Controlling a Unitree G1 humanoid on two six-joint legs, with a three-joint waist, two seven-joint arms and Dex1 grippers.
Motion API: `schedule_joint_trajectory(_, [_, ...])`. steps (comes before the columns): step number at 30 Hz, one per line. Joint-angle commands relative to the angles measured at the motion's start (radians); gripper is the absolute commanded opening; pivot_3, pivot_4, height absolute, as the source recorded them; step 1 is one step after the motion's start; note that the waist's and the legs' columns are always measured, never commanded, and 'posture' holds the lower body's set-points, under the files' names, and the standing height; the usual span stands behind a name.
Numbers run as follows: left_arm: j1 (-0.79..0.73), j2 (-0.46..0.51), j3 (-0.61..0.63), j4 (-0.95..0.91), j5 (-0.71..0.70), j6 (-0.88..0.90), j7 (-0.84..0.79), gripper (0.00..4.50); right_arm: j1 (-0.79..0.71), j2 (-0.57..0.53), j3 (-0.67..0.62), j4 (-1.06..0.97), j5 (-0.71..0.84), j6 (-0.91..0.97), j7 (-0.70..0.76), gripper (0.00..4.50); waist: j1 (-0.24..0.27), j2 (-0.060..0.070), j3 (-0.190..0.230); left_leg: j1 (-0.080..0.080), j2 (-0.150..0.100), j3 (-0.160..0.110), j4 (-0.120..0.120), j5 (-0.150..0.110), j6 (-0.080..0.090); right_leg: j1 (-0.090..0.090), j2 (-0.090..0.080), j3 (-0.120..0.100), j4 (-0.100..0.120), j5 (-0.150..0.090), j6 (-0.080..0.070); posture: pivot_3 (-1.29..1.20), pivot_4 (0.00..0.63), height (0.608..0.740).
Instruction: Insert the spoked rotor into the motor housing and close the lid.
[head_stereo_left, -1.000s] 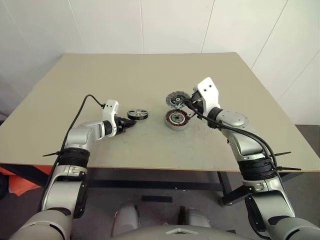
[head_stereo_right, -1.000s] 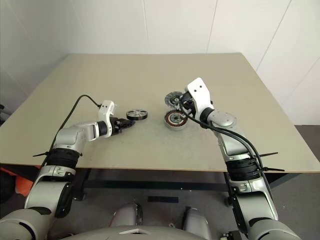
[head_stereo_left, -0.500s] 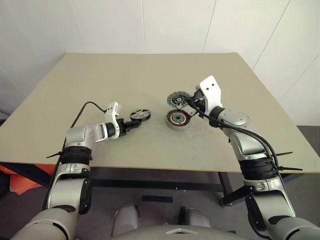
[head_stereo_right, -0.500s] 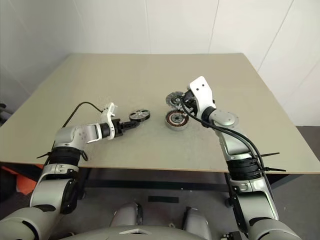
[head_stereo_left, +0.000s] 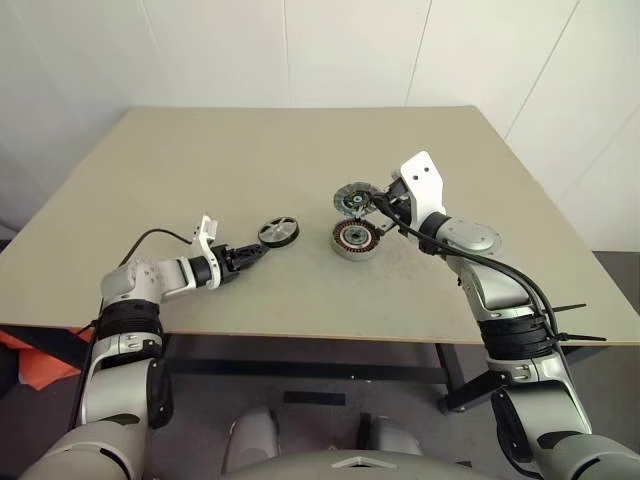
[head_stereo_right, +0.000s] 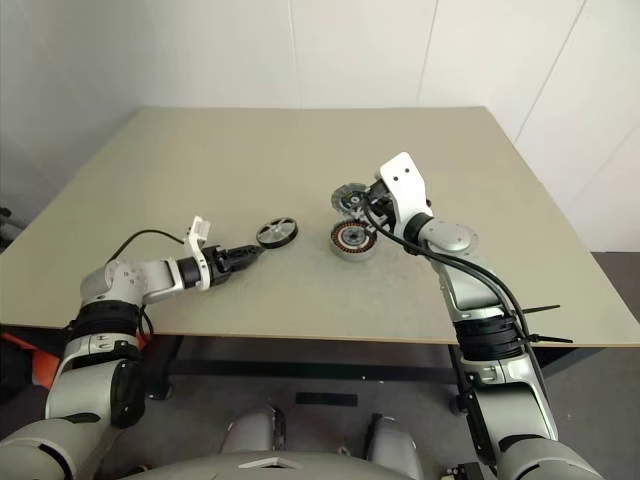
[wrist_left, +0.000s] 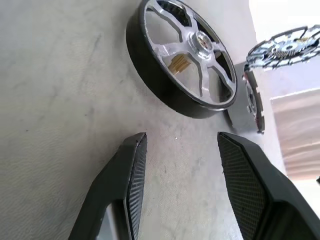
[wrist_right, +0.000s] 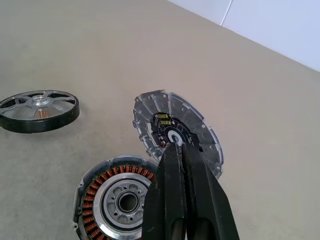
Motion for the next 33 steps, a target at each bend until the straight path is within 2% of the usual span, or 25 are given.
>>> schedule_joint_trajectory(1, [-0.029, -0.063, 0.046, 0.023, -0.034, -0.021, 0.063, 2.39, -0.032, 0.001, -0.001, -0.020, 0.009, -0.016, 0.005, 0.02, 0.005, 0.000, 0.000, 0.000, 0.000, 0.000, 0.000, 0.000, 0.000, 0.001, 0.000, 0.000, 0.000, 0.000, 0.000, 0.00, 0.000, 0.740])
schedule_joint_trajectory(13, [-0.098, -0.173, 0.185, 0.128, -0.106, -0.101, 0.168, 2.39, -0.025, -0.006, 0.002, -0.030, 0.006, -0.002, 0.014, 0.02, 0.006, -0.001, 0.001, 0.001, -0.002, -0.001, 0.000, -0.001, 0.001, 0.004, -0.001, -0.001, -0.002, -0.001, 0.003, 0.00, 0.000, 0.740])
schedule_joint_trajectory(21, [-0.089, -0.194, 0.230, 0.155, -0.141, -0.154, 0.224, 2.39, -0.031, -0.014, 0.003, -0.024, 0.002, -0.001, 0.021, 0.02, 0.003, -0.004, 0.002, -0.001, -0.002, -0.001, 0.000, -0.001, 0.001, 0.001, -0.001, -0.001, -0.002, 0.000, 0.000, 0.00, 0.000, 0.740])
schedule_joint_trajectory(24, [-0.082, -0.195, 0.221, 0.154, -0.141, -0.163, 0.227, 1.78, -0.034, -0.013, 0.004, -0.019, 0.000, -0.003, 0.019, 0.00, 0.003, -0.004, 0.003, -0.001, -0.002, -0.001, 0.000, -0.001, 0.001, 0.001, -0.001, -0.001, -0.002, 0.000, 0.001, 0.00, 0.000, 0.740])
schedule_joint_trajectory(28, [-0.072, -0.181, 0.203, 0.131, -0.160, -0.128, 0.200, 0.50, -0.039, -0.016, -0.007, -0.011, -0.003, -0.002, 0.007, 0.00, 0.003, -0.004, 0.003, 0.002, -0.002, -0.001, 0.000, -0.001, 0.001, 0.004, -0.001, 0.000, -0.002, -0.001, 0.002, 0.00, 0.000, 0.740])
schedule_joint_trajectory(33, [-0.061, -0.158, 0.186, 0.102, -0.188, -0.067, 0.164, 0.40, -0.028, -0.060, -0.012, -0.020, -0.019, -0.003, 0.015, 0.00, 0.003, -0.004, 0.003, 0.003, -0.001, 0.000, 0.000, -0.001, 0.001, 0.004, -0.001, 0.000, -0.002, -0.004, 0.007, 0.00, 0.000, 0.740])
